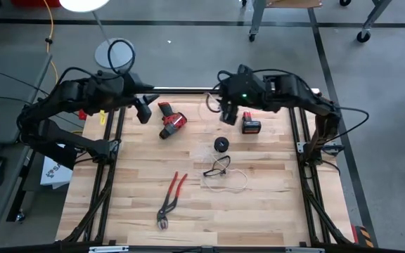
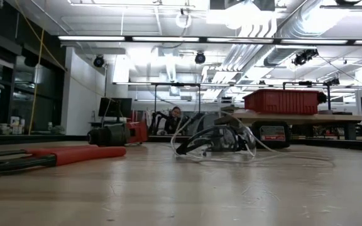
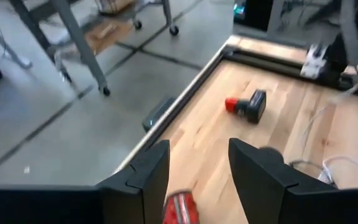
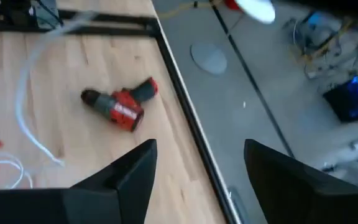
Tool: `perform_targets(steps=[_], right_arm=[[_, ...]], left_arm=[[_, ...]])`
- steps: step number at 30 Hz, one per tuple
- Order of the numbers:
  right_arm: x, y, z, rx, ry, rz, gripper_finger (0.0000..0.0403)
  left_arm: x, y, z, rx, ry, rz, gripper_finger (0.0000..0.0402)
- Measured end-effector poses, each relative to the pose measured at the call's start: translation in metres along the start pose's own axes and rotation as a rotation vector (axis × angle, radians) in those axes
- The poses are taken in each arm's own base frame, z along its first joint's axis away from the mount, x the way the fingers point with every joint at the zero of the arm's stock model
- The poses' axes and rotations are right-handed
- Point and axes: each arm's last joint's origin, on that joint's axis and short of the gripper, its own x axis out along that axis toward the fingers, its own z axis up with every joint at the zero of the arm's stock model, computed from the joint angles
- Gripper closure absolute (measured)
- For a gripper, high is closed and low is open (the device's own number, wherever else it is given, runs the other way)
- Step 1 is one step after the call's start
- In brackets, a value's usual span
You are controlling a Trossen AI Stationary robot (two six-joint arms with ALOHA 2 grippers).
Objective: Coil cords
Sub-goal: Coil the white wire onto the black spool
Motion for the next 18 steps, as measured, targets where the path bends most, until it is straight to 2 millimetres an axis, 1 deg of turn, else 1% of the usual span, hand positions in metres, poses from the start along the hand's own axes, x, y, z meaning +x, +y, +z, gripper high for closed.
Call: perform_targets(steps=[2,4,5,7,9,10,12,14,16,18], right_arm=[[-0.004,-0.004,-0.009,0.031,0.072,0.035,0.0167],[-0.003,-0.010,-0.023,0.139,0.206,0.175,0.0167],[0.001,-0.011,-0.029,0.221,0.288,0.264,0.0167],[0.011,-0.010,-0.032,0.379,0.350,0.453,0.0167],[0.017,-0.005,-0.037,0.473,0.427,0.574,0.0167],[0.019,-0.003,-0.038,0.498,0.450,0.606,0.0167],[0.024,0.003,-0.046,0.515,0.532,0.616,0.0167],[0.033,0.015,-0.052,0.538,0.604,0.608,0.0167],[0.042,0.028,-0.060,0.550,0.679,0.562,0.0167],[0.050,0.040,-0.070,0.500,0.726,0.479,0.0167]], left_arm=[[0.000,0.000,-0.003,-0.014,0.029,0.005,0.0240],[0.004,-0.001,-0.007,-0.014,0.045,0.007,0.0240],[0.006,-0.002,-0.009,-0.011,0.057,0.003,0.0240],[0.011,-0.005,-0.013,-0.012,0.081,-0.016,0.0240],[0.017,-0.008,-0.015,-0.011,0.106,-0.044,0.0240],[0.018,-0.010,-0.016,-0.010,0.118,-0.063,0.0240],[0.025,-0.013,-0.019,-0.008,0.145,-0.080,0.0240],[0.029,-0.015,-0.023,0.000,0.165,-0.081,0.0240],[0.033,-0.017,-0.028,-0.002,0.188,-0.078,0.0240],[0.035,-0.018,-0.030,-0.001,0.197,-0.075,0.0240]])
